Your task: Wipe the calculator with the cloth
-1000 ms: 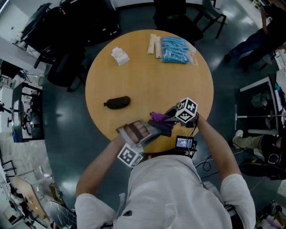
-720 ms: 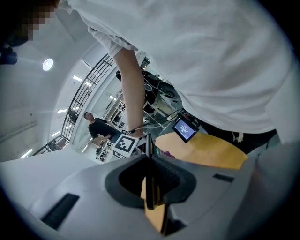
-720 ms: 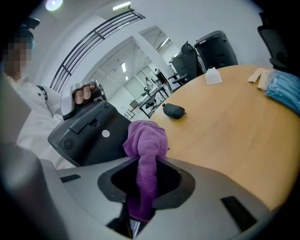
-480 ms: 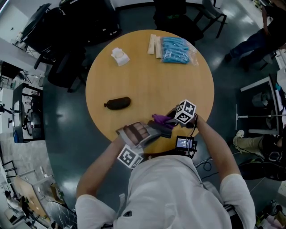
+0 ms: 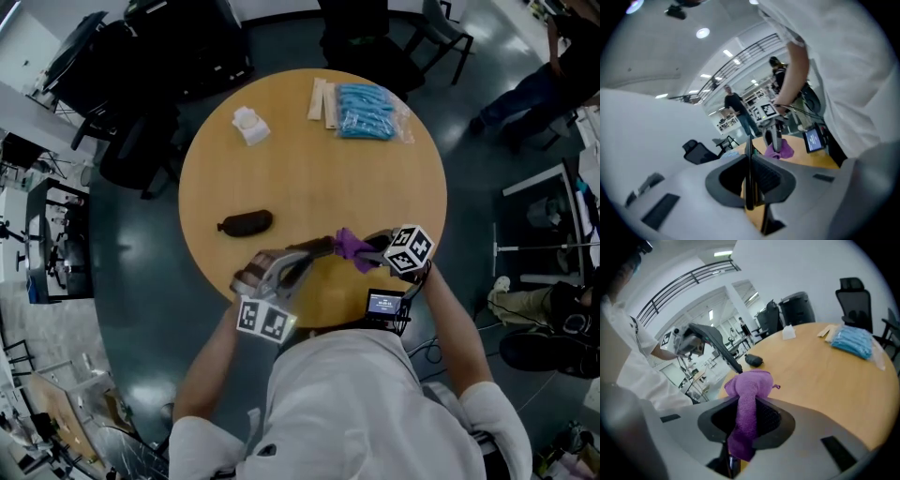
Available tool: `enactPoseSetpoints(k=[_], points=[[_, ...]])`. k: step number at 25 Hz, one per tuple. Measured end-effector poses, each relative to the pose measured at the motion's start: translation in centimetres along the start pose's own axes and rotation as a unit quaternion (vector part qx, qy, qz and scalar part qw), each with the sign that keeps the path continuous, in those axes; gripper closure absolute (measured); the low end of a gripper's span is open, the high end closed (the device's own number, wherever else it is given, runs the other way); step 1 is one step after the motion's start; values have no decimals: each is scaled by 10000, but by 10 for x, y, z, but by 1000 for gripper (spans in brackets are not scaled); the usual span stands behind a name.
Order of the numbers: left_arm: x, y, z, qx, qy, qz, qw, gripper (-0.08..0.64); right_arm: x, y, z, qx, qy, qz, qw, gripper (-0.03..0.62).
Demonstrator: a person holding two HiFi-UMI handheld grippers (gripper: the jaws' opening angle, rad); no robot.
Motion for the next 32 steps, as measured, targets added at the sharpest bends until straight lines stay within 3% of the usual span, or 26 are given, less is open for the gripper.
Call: enactPoseSetpoints(k=[3, 6, 9, 13, 23, 32], points=[[17, 12, 0, -136, 23, -1374, 9904, 517, -3, 7, -29, 251, -817, 248, 9960, 505], [34, 9, 3, -216, 122, -1828, 9828, 517, 0, 13, -45, 385, -1432, 503, 9877, 505], [39, 6, 6, -209, 145, -2123, 9769, 517, 2, 17, -50, 542, -1703, 573, 9822, 505], [40, 3, 8, -240, 156, -2303, 9727, 517, 4, 20, -50, 591, -1906, 633, 9778, 505], [35, 3, 7, -312, 144, -2342, 9716, 517, -2, 26, -56, 859, -2268, 624, 9681, 505], [35, 10, 2, -441, 220, -2509, 9668, 517, -17, 52, -56, 1382, -2770, 496, 9496, 505]])
Point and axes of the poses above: the fingertips, and each gripper's own axes: z forward along the fingers, y to its left, x out of its underside, the point moved 6 cm from there along -z, backward along the fingers, and after that the axes turned 8 degrees about y, right-handed, at the moved point
